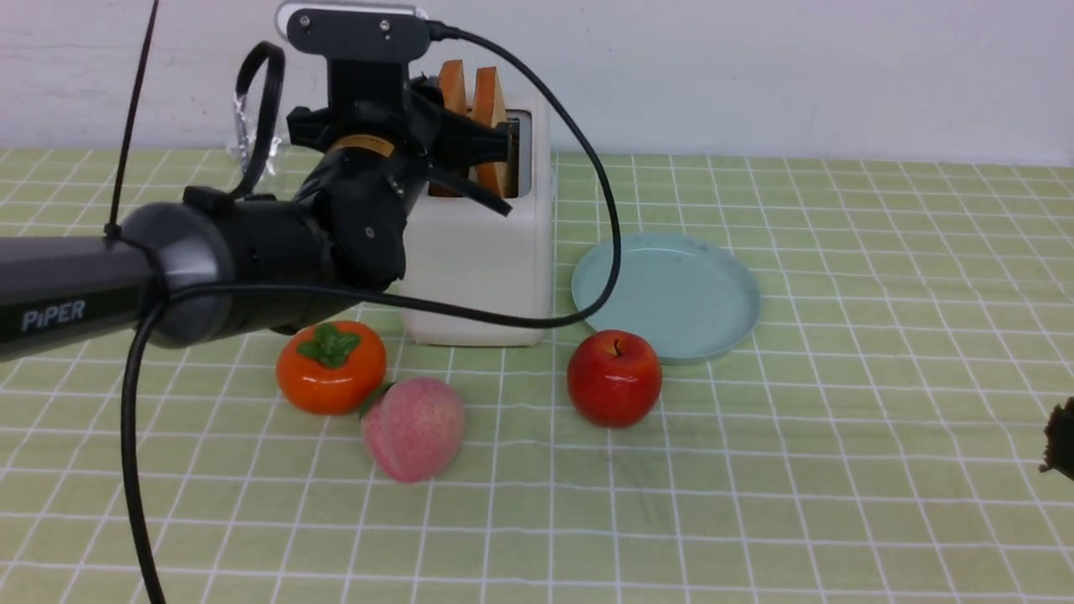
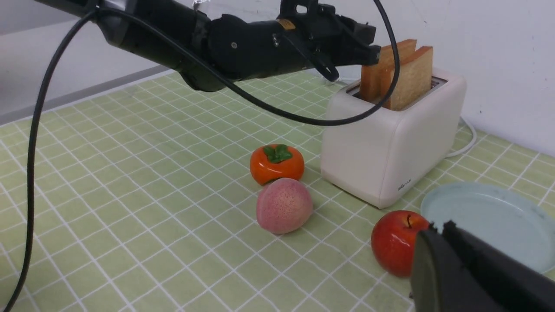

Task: Take toasted bread from bread machine on green coffee tablecloth place on plate.
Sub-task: 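Reach for a toast slice standing in the toaster with the left gripper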

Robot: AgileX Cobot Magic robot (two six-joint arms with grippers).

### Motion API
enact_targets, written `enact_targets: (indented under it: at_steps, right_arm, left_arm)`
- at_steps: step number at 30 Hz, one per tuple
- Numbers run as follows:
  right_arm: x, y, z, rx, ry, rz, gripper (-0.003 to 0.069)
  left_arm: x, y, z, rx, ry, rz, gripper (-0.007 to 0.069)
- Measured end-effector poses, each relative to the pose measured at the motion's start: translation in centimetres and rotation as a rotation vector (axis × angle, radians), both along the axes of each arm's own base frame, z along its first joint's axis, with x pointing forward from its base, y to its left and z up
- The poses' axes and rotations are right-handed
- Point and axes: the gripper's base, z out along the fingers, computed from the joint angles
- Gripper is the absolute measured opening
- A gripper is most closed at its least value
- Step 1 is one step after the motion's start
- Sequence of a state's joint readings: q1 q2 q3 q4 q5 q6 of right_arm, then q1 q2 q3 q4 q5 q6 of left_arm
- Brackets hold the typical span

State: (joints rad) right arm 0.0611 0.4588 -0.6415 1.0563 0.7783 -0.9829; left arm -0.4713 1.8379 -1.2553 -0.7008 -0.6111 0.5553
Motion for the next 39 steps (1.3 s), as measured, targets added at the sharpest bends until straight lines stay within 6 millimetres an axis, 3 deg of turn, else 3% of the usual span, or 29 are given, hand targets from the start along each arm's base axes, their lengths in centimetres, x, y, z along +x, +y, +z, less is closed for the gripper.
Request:
enact_targets:
  at_steps: [5, 11, 15, 19, 24, 39]
  right_arm:
    - [0.0, 0.0, 0.0, 0.0, 0.0, 0.001, 0.0016]
    - [0.0, 0.0, 0.0, 0.003, 0.001, 0.002, 0.002]
    - [0.0, 0.0, 0.0, 0.003, 0.001, 0.002, 0.0021]
    - [0.0, 0.0, 0.0, 0.003, 0.001, 0.002, 0.0021]
    - [-0.1, 0.1, 0.0, 0.0, 0.006, 0.011, 0.0025]
    - [-0.2, 0.2, -0.1, -0.001, 0.014, 0.025, 0.0031]
  left_arm:
    - [0.0, 0.2, 0.1, -0.028, 0.003, 0.022, 0.0044]
    - [-0.8, 0.5, 2.1, -0.064, -0.035, 0.008, 0.0286]
    - [-1.0, 0.2, 2.7, -0.126, -0.007, -0.056, 0.0393]
    - [-0.4, 0.3, 1.4, -0.148, 0.049, -0.081, 0.0396]
    - [1.2, 1.9, -0.7, -0.21, 0.105, -0.045, 0.0372]
    - [1.4, 1.1, -1.1, -0.184, 0.071, -0.126, 0.0364]
